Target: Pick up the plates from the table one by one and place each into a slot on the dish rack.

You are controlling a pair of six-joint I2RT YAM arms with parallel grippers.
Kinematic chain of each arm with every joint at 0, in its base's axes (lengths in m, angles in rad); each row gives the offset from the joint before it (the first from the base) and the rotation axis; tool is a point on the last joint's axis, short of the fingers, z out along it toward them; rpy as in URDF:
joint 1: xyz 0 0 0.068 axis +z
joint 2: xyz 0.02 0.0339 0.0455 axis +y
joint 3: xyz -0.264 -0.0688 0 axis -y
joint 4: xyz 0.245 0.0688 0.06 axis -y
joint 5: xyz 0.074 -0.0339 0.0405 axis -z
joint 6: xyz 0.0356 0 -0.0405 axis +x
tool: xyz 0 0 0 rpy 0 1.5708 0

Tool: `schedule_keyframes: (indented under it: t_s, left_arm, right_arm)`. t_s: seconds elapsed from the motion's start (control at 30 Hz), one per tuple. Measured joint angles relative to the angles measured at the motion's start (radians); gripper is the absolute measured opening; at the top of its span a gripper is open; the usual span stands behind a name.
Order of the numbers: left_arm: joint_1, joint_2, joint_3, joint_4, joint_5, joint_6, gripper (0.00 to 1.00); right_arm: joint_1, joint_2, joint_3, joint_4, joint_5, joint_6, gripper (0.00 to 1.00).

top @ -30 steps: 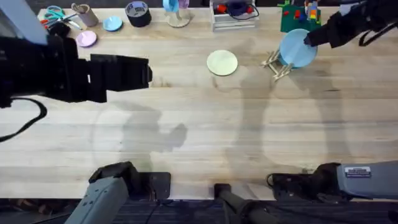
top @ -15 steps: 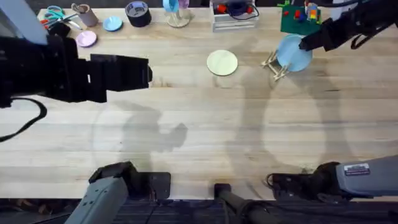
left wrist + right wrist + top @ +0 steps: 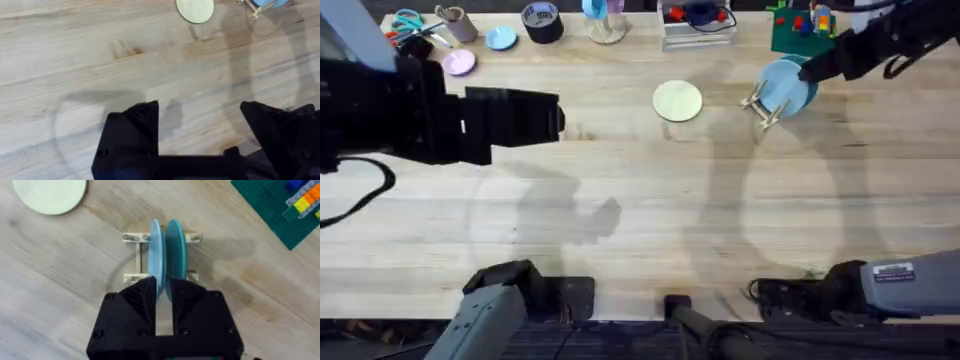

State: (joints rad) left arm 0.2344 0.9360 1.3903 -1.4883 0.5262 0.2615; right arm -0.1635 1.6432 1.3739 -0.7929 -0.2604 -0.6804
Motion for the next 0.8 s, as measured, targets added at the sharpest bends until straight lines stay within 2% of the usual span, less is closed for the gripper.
schedule_keyframes:
  t_s: [0.23,0.4,0.63,0.8]
  left_arm:
    - [0.0,0.0,0.0,0.0,0.0,0.0,0.993]
    - [0.0,0.0,0.0,0.0,0.0,0.0,0.992]
    - [0.0,0.0,0.0,0.0,0.0,0.0,0.992]
    - [0.0,0.0,0.0,0.015,0.0,0.0,0.992]
  right_arm:
    - [0.0,-0.009,0.002,0.0,0.0,0.014,0.192]
    - [0.0,-0.084,0.004,0.0,0.0,0.028,0.227]
    - [0.0,-0.211,0.017,-0.001,-0.002,0.1,0.332]
    - [0.0,-0.295,0.017,-0.031,-0.003,0.203,0.513]
